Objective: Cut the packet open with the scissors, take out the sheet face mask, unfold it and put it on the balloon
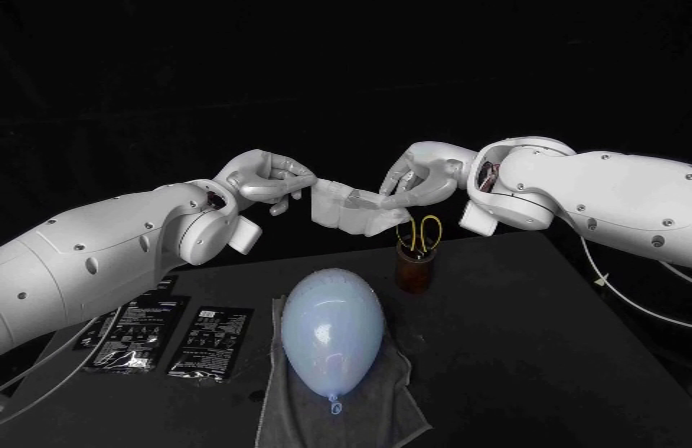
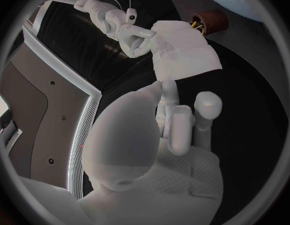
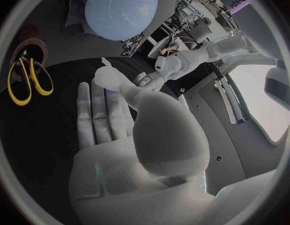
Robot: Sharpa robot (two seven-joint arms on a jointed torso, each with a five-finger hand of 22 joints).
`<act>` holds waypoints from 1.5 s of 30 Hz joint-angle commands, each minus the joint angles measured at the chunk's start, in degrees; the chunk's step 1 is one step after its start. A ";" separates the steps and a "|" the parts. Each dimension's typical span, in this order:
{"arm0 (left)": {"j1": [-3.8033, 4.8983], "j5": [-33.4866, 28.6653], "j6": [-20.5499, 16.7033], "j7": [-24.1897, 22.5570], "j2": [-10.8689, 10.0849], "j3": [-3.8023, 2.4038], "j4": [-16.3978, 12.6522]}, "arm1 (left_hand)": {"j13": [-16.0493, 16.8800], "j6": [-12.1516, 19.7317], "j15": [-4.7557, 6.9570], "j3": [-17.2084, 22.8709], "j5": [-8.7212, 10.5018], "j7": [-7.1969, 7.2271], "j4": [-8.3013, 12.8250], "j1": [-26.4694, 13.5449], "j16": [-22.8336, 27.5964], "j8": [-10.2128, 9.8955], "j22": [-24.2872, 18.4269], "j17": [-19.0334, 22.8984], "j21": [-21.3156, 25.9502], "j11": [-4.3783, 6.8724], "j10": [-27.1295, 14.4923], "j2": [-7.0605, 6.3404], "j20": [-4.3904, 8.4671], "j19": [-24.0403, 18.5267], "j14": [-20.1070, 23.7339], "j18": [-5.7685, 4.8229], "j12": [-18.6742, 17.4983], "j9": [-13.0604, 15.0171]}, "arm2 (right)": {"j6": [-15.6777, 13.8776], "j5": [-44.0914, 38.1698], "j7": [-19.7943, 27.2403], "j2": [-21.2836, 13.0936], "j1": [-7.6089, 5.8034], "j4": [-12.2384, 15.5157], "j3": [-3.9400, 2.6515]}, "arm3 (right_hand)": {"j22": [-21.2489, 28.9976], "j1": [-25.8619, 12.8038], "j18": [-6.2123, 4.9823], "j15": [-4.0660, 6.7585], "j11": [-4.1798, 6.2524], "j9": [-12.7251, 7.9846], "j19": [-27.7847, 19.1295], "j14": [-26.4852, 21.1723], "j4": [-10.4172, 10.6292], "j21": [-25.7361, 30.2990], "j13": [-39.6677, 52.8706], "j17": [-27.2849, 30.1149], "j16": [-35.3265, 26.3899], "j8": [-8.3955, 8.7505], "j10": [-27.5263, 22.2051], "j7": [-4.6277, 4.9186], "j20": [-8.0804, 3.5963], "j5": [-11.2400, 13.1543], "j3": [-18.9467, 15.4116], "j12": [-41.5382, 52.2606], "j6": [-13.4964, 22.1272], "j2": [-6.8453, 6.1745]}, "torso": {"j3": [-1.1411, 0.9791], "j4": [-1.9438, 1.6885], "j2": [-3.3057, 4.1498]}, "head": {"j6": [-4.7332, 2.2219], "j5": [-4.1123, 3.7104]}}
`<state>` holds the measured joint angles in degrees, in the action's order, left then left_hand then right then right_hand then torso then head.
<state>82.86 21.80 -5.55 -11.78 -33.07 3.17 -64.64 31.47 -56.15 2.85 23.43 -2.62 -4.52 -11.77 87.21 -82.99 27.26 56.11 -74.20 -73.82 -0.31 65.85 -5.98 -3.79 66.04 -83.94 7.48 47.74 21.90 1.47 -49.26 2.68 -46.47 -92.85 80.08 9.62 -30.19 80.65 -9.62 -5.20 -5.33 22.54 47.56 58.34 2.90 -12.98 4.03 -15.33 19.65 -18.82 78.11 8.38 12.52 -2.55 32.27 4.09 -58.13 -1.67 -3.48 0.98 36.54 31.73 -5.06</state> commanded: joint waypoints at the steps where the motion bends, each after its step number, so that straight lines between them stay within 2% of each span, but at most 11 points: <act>1: 0.15 0.45 1.10 -0.58 0.28 -0.10 0.15 | -0.05 -0.18 0.17 1.34 -0.18 -0.08 1.11 0.45 -0.34 0.41 0.18 -0.06 -0.36 0.05 0.34 -0.05 -0.02 0.42 -0.68 -0.64 -0.21 2.05 | -1.09 -1.48 -0.94 0.33 -0.11 -0.04 -0.04 | -0.09 -0.33 -0.73 0.02 0.35 2.56 -0.34 0.26 -0.22 -0.40 0.06 -0.05 0.04 -0.38 0.25 -0.13 -0.14 -0.20 -0.05 0.10 -0.63 0.21 | 0.03 0.00 0.03 | -0.05 0.04; 11: 0.19 1.61 1.39 0.32 0.64 -0.08 0.65 | -0.08 0.05 0.11 1.60 -0.17 -0.12 1.03 0.03 -0.26 0.46 0.25 0.14 -0.41 -0.02 0.32 -0.22 -0.02 0.40 -0.61 -0.66 -0.39 2.07 | -1.06 7.49 0.08 0.79 -0.15 0.15 -0.04 | -0.16 -0.44 -0.73 0.05 0.37 2.59 -0.31 0.32 -0.22 -0.45 0.06 -0.08 0.04 -0.38 0.30 -0.15 -0.15 -0.21 0.01 0.10 -0.64 0.29 | -0.04 -0.01 0.04 | -0.19 0.18; 21: 0.18 1.58 1.13 0.86 0.69 -0.04 0.67 | -0.09 0.15 0.09 1.67 -0.17 -0.13 1.00 -0.17 -0.23 0.47 0.34 0.22 -0.46 -0.04 0.28 -0.35 -0.02 0.42 -0.58 -0.67 -0.47 2.08 | -4.18 12.15 2.26 1.65 -0.16 -0.56 -0.05 | -0.21 -0.47 -0.73 0.05 0.37 2.61 -0.32 0.30 -0.26 -0.49 0.05 -0.09 0.01 -0.35 0.27 -0.15 -0.17 -0.21 0.09 0.07 -0.59 0.36 | -0.04 -0.02 0.01 | -0.62 0.13; 35: 0.10 0.39 -0.42 0.80 2.34 0.23 3.03 | -0.33 0.98 -0.13 2.00 -0.16 -0.35 0.85 -1.01 0.08 0.34 -0.55 0.90 0.01 -0.29 -0.49 -0.69 -0.11 -0.48 -0.26 -0.50 -1.34 2.00 | -1.59 21.08 2.39 2.32 -0.15 -0.63 -0.07 | -0.29 -0.49 -0.72 0.06 0.37 2.63 -0.35 0.27 -0.38 -0.54 0.03 -0.10 -0.05 -0.30 0.23 -0.14 -0.19 -0.21 0.22 0.02 -0.52 0.43 | -0.02 0.03 0.07 | -1.04 0.03; 38: 0.08 0.13 -0.83 0.78 2.83 0.29 3.65 | -0.94 2.05 -0.65 2.49 -0.16 -1.09 0.88 -1.31 0.37 -0.25 -1.65 1.53 0.62 -0.91 -1.77 -0.74 -0.29 -1.57 0.11 -0.30 -2.71 1.66 | -0.96 22.37 2.07 2.58 -0.15 -0.78 -0.08 | -0.33 -0.49 -0.72 0.06 0.37 2.63 -0.36 0.25 -0.42 -0.56 0.03 -0.11 -0.07 -0.29 0.22 -0.14 -0.20 -0.21 0.28 0.01 -0.49 0.47 | -0.03 0.06 0.05 | -1.06 0.04; 45: 0.07 -0.01 -1.28 0.84 3.36 0.34 4.49 | -1.18 1.41 -0.69 2.77 -0.15 -0.83 1.36 -1.10 0.56 0.28 -2.30 1.93 0.99 -0.82 -1.74 -0.68 -0.43 -2.23 0.36 -0.16 -3.07 1.85 | 0.67 23.93 1.27 2.93 -0.15 -0.94 -0.08 | -0.36 -0.53 -0.71 0.05 0.35 2.64 -0.37 0.24 -0.45 -0.58 0.02 -0.11 -0.09 -0.27 0.20 -0.12 -0.20 -0.21 0.32 -0.01 -0.46 0.51 | -0.07 0.02 0.03 | -0.99 0.09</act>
<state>82.86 22.51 -6.10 -10.76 -29.91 3.55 -60.22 30.34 -54.44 2.42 25.97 -2.62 -5.62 -10.50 86.38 -82.68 27.14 53.86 -72.35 -73.12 -1.26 64.28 -6.81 -4.21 64.16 -83.52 7.48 44.93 23.55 -0.02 -27.78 4.01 -43.65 -92.95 79.18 9.60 -30.47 80.07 -9.75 -5.20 -5.17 22.54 47.56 58.34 2.76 -13.19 4.03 -15.35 19.65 -18.89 78.33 8.17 12.52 -2.56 32.41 4.09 -58.29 -1.79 -3.52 1.01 36.60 30.70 -5.02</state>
